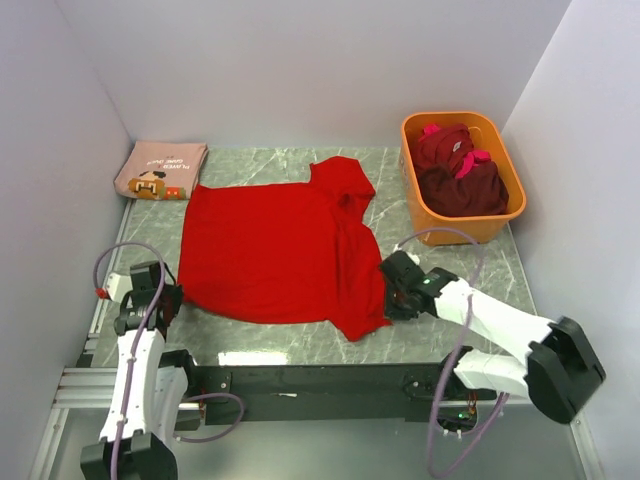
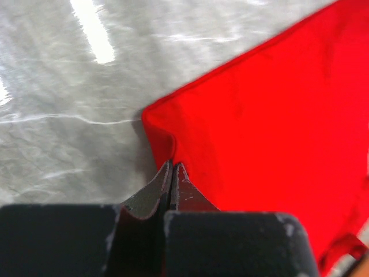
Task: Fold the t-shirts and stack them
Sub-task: Flatten the tshirt out
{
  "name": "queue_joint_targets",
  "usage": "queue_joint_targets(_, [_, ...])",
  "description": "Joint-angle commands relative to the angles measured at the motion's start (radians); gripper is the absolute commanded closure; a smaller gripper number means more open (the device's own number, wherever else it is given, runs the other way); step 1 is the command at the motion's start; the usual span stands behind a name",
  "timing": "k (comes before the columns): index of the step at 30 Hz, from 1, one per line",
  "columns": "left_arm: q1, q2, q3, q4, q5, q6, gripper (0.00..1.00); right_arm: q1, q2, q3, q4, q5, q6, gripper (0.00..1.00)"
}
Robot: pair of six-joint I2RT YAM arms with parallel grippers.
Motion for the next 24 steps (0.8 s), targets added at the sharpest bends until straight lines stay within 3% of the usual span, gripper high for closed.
queue_joint_targets(1, [0.003,-0.056,0.117,0.007,0.036,0.036,0.99,-0.020,-0.109,0.149,-0.122,0.006,-0.031,1.00])
queue_joint_targets(4, [0.003,-0.096,0.200,-0.010,0.050,0.042,0.99,-0.080,-0.138,0.271,-0.166,-0.045,-0.086,1.00])
queue_joint_targets(7, [0.003,-0.122,0.347,-0.005,0.027,0.028,0.99,-0.132,-0.170,0.408,-0.209,0.023,-0.122,1.00])
queue_joint_targets(13, [0.004,-0.103,0.553,0.065,0.020,0.002,0.99,-0.158,-0.276,0.643,-0.136,0.198,-0.134,1.00])
queue_joint_targets(17, [0.004,-0.060,0.795,0.068,0.014,0.022,0.99,-0.161,-0.340,0.793,-0.055,0.233,-0.177,1.00])
queue_joint_targets(24, [0.004,-0.016,1.128,0.087,0.022,0.105,0.99,-0.160,-0.302,1.288,-0.139,0.250,-0.307,1.00])
